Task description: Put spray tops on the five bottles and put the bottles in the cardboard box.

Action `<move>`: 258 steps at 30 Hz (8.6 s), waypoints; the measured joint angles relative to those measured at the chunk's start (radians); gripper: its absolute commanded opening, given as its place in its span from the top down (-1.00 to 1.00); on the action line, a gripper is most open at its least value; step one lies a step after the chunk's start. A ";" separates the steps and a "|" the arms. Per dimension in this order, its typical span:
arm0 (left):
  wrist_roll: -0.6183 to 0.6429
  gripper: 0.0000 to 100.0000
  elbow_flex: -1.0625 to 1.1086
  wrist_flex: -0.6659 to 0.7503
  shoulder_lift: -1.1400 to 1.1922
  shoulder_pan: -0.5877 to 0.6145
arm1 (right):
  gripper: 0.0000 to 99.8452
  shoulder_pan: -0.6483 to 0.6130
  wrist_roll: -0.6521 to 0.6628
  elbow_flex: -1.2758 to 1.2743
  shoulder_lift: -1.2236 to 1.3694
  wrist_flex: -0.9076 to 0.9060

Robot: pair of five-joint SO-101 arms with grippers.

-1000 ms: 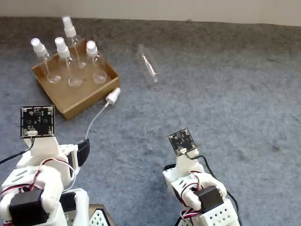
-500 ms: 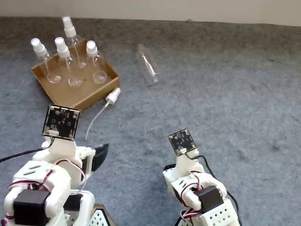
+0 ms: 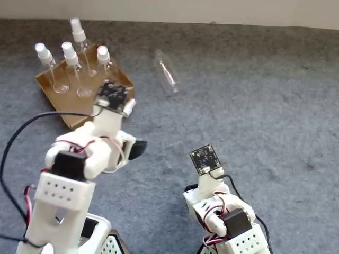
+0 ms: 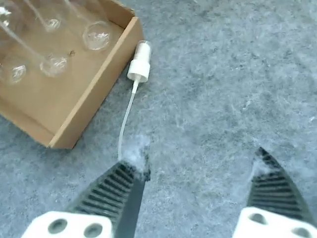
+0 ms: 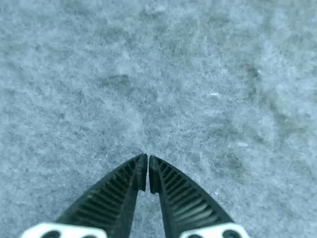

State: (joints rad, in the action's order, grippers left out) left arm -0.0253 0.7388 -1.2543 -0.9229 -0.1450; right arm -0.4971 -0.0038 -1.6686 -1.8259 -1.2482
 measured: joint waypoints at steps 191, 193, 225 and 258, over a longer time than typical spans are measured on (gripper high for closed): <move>-0.499 0.53 0.669 0.308 -0.130 0.130 | 0.98 -0.002 0.000 0.000 0.000 0.000; -0.500 0.48 0.671 0.304 -0.117 0.130 | 0.98 -0.002 0.000 0.000 0.000 0.000; -0.471 0.47 0.087 -0.112 0.282 0.130 | 0.98 -0.002 0.000 0.000 0.000 0.000; -0.470 0.75 0.083 0.153 0.779 0.021 | 0.98 -0.002 0.000 0.000 0.000 0.000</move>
State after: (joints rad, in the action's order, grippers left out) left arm -0.4948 0.8216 -1.1009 -0.1435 -0.1235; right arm -0.4987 -0.0038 -1.6686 -1.8259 -1.2482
